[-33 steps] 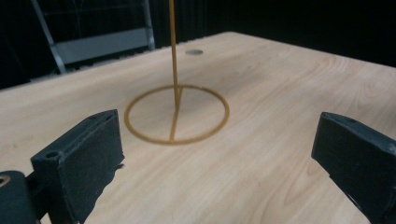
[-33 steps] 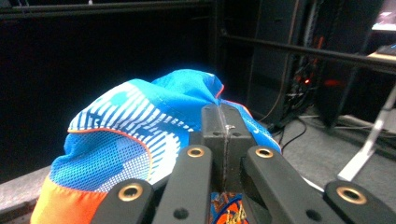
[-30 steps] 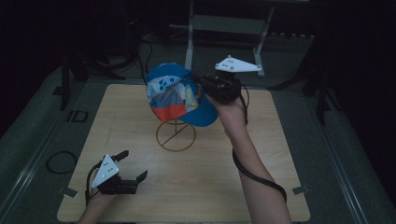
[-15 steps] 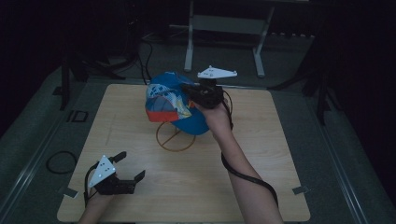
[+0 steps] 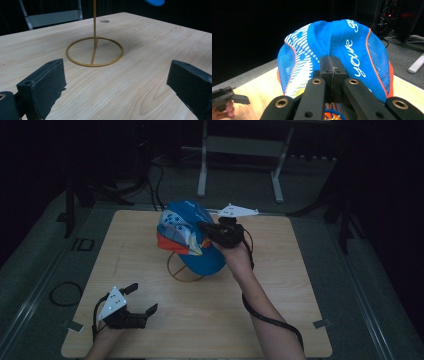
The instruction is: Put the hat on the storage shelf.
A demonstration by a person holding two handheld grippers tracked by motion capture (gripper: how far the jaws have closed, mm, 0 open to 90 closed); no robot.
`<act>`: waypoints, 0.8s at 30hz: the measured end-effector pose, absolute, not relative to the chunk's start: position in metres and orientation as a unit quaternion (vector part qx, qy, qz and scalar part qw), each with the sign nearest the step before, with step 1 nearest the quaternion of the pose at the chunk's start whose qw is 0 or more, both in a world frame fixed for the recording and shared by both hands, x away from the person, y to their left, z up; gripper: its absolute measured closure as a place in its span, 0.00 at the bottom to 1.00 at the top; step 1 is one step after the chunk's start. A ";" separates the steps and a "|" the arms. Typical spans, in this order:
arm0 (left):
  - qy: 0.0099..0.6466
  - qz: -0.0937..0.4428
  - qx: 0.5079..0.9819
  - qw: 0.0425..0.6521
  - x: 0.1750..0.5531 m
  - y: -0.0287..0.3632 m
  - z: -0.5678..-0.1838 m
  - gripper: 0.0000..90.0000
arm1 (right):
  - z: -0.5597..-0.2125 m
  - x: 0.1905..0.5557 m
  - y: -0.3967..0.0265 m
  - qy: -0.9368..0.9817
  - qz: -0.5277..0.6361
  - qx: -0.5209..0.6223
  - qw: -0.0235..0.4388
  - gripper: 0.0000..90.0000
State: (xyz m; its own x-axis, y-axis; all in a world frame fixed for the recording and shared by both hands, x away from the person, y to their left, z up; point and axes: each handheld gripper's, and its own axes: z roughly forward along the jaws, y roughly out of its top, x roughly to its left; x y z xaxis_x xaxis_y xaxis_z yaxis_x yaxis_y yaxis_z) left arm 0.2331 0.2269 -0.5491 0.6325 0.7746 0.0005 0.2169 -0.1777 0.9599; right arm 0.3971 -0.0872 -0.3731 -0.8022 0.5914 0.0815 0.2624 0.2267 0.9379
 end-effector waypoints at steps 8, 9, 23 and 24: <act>0.342 0.251 0.723 0.545 0.233 0.227 -0.551 0.03 | -0.389 0.390 -0.088 0.780 0.545 0.271 0.148 1.00; 0.342 0.251 0.724 0.544 0.233 0.227 -0.551 0.03 | -0.391 0.390 -0.087 0.783 0.542 0.270 0.146 1.00; 0.339 0.243 0.728 0.543 0.234 0.225 -0.553 0.03 | -0.415 0.385 -0.090 0.790 0.535 0.270 0.132 0.99; 0.339 0.243 0.728 0.544 0.234 0.225 -0.553 0.03 | -0.418 0.385 -0.090 0.790 0.535 0.271 0.128 0.99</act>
